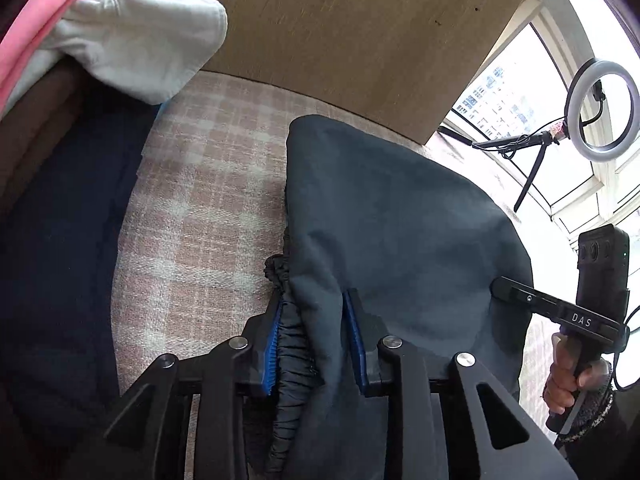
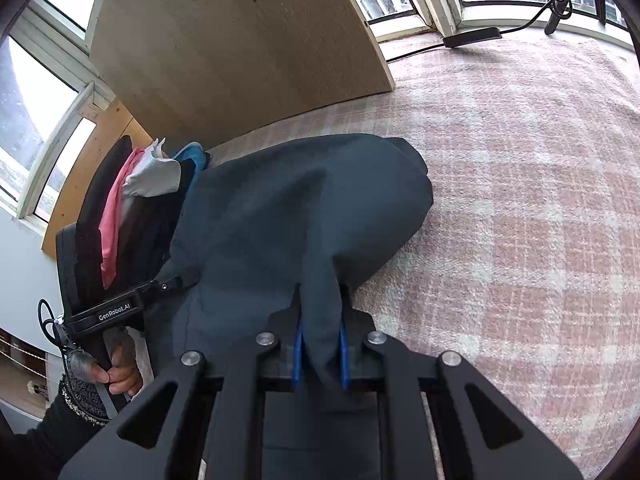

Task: Fold clothes
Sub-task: 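Lift the folded trousers with both tools and carry them to the clothes stack, then lower the trousers onto the clothes stack and open both tools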

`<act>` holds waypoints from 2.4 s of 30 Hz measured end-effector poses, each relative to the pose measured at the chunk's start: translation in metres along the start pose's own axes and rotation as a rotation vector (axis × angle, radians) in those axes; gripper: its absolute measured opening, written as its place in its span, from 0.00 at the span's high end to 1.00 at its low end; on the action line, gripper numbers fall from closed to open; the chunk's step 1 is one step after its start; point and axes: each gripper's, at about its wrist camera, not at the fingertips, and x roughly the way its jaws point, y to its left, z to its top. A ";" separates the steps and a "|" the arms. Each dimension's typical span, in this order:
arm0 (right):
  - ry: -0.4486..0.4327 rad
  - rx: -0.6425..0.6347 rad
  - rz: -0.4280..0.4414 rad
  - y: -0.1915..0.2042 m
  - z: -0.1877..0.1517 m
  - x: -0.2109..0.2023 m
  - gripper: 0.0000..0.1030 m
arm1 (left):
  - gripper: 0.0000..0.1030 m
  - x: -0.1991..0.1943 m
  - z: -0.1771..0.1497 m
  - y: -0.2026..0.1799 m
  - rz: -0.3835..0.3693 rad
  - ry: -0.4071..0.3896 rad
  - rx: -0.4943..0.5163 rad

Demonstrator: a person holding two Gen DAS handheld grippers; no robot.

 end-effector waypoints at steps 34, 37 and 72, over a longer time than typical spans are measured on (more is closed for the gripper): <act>-0.279 -0.439 0.247 0.341 0.024 -0.092 0.89 | 0.85 -0.342 0.000 0.074 0.195 -0.543 0.040; -0.270 -0.458 0.248 0.370 0.034 -0.064 0.89 | 0.85 -0.350 0.016 0.105 0.229 -0.545 0.014; -0.067 -0.555 -0.135 0.376 0.158 0.153 0.62 | 0.81 -0.216 0.078 0.191 0.352 -0.309 0.040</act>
